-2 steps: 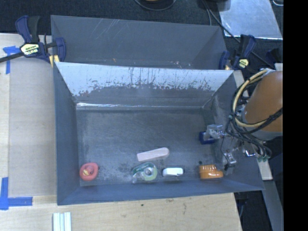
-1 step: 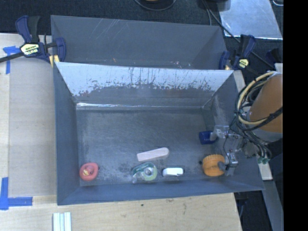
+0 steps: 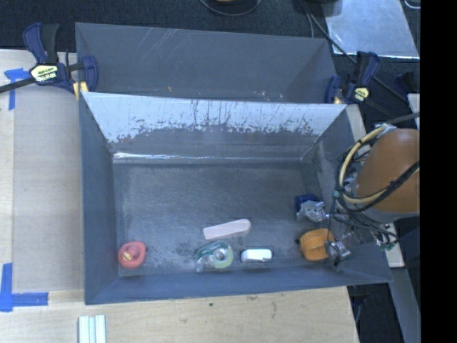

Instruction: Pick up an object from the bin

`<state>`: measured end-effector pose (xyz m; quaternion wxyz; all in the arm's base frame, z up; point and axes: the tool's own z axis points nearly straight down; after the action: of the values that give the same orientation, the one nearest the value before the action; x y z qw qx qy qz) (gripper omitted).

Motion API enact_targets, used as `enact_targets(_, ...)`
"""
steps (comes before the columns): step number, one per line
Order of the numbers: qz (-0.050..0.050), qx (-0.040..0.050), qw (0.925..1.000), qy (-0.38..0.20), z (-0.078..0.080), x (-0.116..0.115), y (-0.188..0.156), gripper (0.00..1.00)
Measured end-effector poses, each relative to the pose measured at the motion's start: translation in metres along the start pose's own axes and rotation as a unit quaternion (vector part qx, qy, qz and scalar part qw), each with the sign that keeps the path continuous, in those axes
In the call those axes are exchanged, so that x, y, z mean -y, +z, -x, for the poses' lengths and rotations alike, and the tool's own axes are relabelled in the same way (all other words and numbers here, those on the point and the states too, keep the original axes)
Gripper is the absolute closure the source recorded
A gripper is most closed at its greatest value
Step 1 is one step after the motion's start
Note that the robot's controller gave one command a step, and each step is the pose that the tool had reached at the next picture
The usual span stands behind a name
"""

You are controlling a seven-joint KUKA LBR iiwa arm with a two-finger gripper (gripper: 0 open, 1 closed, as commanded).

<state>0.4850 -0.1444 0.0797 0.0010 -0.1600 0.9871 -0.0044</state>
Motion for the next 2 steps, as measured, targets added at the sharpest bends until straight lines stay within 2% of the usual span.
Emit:
enact_targets(1, -0.001, 0.0033, 0.9956, 0.093, -0.0017, 0.0082, 0.0014, 1.00)
enact_targets(2, -0.001, 0.0033, 0.9957, 0.093, -0.0017, 0.0082, 0.0014, 1.00)
